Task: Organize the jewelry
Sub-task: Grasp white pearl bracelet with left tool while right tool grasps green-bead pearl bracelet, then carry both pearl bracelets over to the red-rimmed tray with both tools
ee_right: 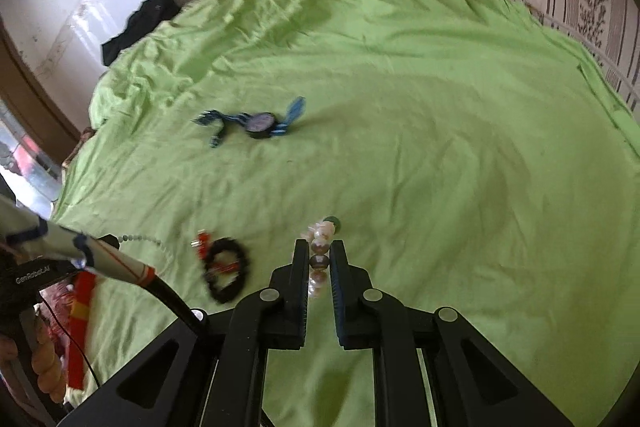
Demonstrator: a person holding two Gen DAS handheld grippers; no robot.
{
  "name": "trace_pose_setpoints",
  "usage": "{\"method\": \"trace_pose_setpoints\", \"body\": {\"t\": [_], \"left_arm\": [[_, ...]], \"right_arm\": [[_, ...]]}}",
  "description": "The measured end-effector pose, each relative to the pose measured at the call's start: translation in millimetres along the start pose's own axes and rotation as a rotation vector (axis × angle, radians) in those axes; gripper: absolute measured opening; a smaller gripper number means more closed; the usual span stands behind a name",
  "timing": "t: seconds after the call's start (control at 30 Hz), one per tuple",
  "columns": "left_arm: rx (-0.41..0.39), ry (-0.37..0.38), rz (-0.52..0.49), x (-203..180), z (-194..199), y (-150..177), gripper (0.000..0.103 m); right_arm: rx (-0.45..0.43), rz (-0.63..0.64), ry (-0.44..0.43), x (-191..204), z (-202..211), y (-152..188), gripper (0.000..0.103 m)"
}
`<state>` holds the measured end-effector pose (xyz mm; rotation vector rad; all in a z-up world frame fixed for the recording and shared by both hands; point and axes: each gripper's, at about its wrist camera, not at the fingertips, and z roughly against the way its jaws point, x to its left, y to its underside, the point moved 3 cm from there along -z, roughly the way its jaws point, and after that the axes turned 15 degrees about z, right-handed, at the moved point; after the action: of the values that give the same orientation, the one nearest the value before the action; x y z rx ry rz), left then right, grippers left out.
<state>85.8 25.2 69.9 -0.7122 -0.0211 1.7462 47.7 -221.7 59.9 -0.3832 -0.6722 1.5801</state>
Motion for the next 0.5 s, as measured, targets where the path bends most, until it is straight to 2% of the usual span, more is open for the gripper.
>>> {"method": "trace_pose_setpoints", "body": {"t": [0.3, 0.5], "left_arm": [[-0.169, -0.056, -0.068, 0.7, 90.6, 39.5, 0.006], [-0.227, -0.053, -0.05, 10.6, 127.5, 67.9, 0.006]], "right_arm": [[-0.06, 0.034, -0.042, 38.0, 56.4, 21.5, 0.011], [-0.084, 0.014, -0.087, 56.1, 84.1, 41.7, 0.011]]}}
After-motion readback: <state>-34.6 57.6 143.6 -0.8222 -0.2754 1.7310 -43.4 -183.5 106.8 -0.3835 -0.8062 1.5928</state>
